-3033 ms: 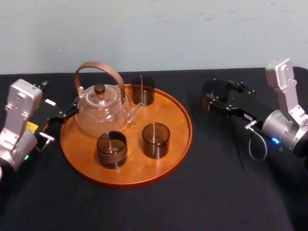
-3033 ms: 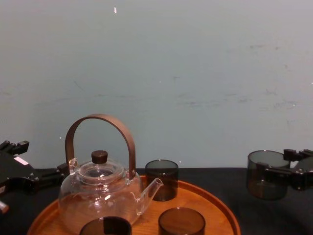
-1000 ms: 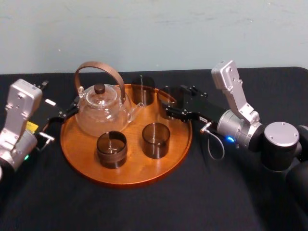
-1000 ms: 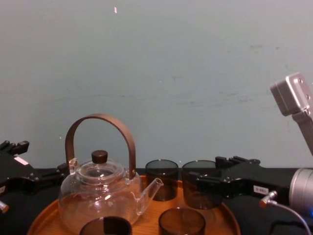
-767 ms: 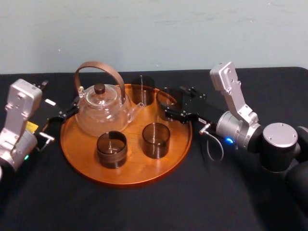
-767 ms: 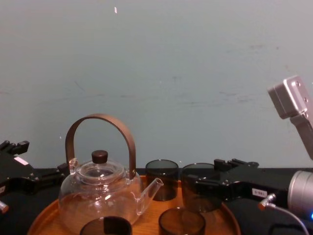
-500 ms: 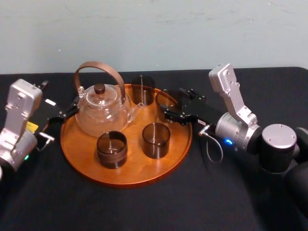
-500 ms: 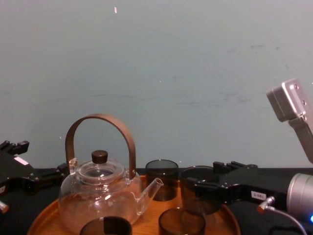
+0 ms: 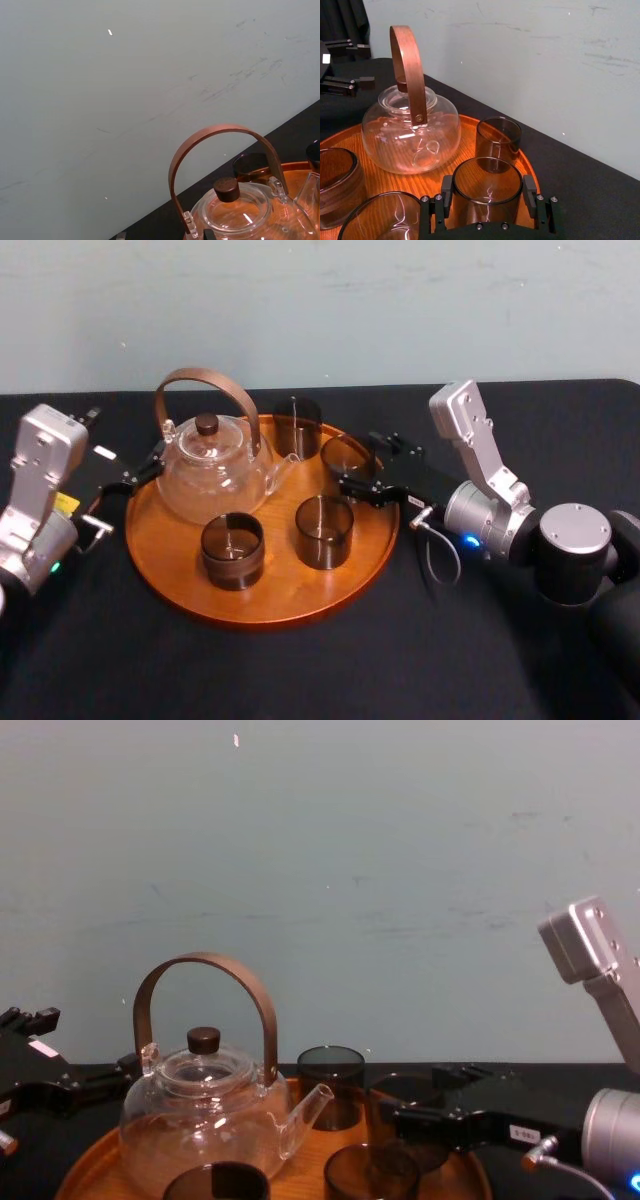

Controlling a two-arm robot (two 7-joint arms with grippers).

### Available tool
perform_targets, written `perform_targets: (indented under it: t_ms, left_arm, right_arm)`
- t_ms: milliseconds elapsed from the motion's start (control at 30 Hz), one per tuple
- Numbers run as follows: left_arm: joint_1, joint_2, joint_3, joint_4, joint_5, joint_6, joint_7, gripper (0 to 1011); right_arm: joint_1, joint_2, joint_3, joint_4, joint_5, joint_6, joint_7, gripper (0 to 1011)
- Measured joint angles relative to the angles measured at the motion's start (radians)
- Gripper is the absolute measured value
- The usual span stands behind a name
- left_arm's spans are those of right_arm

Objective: Pick up the glass from the table and place it on the tray.

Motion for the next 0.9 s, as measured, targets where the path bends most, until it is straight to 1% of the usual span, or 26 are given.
perform_targets:
  t_ms: [900]
  left_arm:
    - [0.000,0.000,0.000,0.000,0.000,0.000,0.000,1001]
  right_arm:
    - [0.003,-0.011,-0.003,0.037,-0.001,-0.012,0.007,865]
